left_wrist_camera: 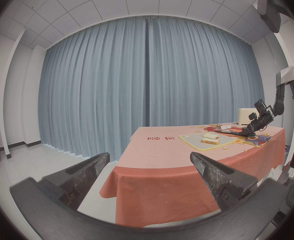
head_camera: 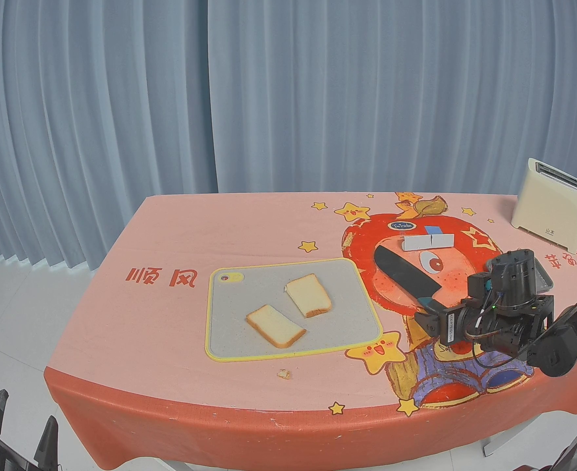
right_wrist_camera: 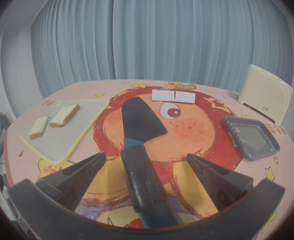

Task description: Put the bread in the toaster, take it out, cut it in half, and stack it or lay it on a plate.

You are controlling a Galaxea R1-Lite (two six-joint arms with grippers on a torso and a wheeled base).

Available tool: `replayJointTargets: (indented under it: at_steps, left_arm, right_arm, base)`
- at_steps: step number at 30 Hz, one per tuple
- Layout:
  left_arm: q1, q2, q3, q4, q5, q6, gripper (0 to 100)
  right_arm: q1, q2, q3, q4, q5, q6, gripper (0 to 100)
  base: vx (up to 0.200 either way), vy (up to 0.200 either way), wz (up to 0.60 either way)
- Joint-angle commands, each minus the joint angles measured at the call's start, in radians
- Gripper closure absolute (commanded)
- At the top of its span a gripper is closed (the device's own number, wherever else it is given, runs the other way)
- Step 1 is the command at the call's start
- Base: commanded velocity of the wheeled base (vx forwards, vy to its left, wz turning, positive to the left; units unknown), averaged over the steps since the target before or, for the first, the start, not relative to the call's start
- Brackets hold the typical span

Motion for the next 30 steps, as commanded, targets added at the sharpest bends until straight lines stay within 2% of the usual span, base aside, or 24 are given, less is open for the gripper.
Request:
replayJointTargets:
  at_steps: [1,6,12,15,19,21,22,24,25,26,30]
  left_arm:
    - [0.001,-0.015,0.018,0.0,0.0,0.0,0]
    - [0.001,-0.015,0.018,0.0,0.0,0.0,0]
    - [0.001,-0.015,0.018,0.0,0.0,0.0,0]
    - [0.001,-0.015,0.018,0.0,0.0,0.0,0]
    - [0.001,-0.015,0.016,0.0,0.0,0.0,0]
    - [0.001,-0.015,0.018,0.0,0.0,0.0,0]
    - [0.001,-0.015,0.018,0.0,0.0,0.0,0]
    - [0.001,-0.015,0.018,0.0,0.002,0.0,0]
    - [0.001,-0.015,0.018,0.0,0.002,0.0,0]
    - [0.001,-0.015,0.016,0.0,0.0,0.0,0]
    - [0.001,-0.015,0.018,0.0,0.0,0.0,0]
  right_arm:
    - [0.004,0.058,0.009,-0.003,-0.001,0.001,100]
    - [0.007,0.046,0.011,-0.007,0.001,0.005,100]
    - [0.009,-0.037,0.017,-0.073,0.006,0.012,100]
    - [0.009,-0.092,0.02,-0.081,0.024,0.021,100]
    - [0.001,-0.111,0.014,-0.086,0.055,0.081,100]
    - [-0.007,-0.134,0.009,-0.124,0.084,0.133,100]
    - [-0.007,-0.134,0.009,-0.129,0.087,0.138,100]
    - [-0.007,-0.152,0.032,-0.159,0.145,0.224,100]
    - [-0.007,-0.152,0.032,-0.159,0.145,0.224,100]
    - [-0.005,-0.152,0.057,-0.165,0.17,0.27,100]
    - [-0.031,-0.154,0.074,-0.17,0.197,0.342,100]
  base:
    - [0.0,0.0,0.0]
    - [0.0,0.0,0.0]
    - [0.0,0.0,0.0]
    - [0.0,0.0,0.0]
    - [0.0,0.0,0.0]
    - [0.0,0.0,0.0]
    - [0.0,0.0,0.0]
    - [0.0,0.0,0.0]
    - [0.0,0.0,0.0]
    - [0.0,0.0,0.0]
    - [0.0,0.0,0.0]
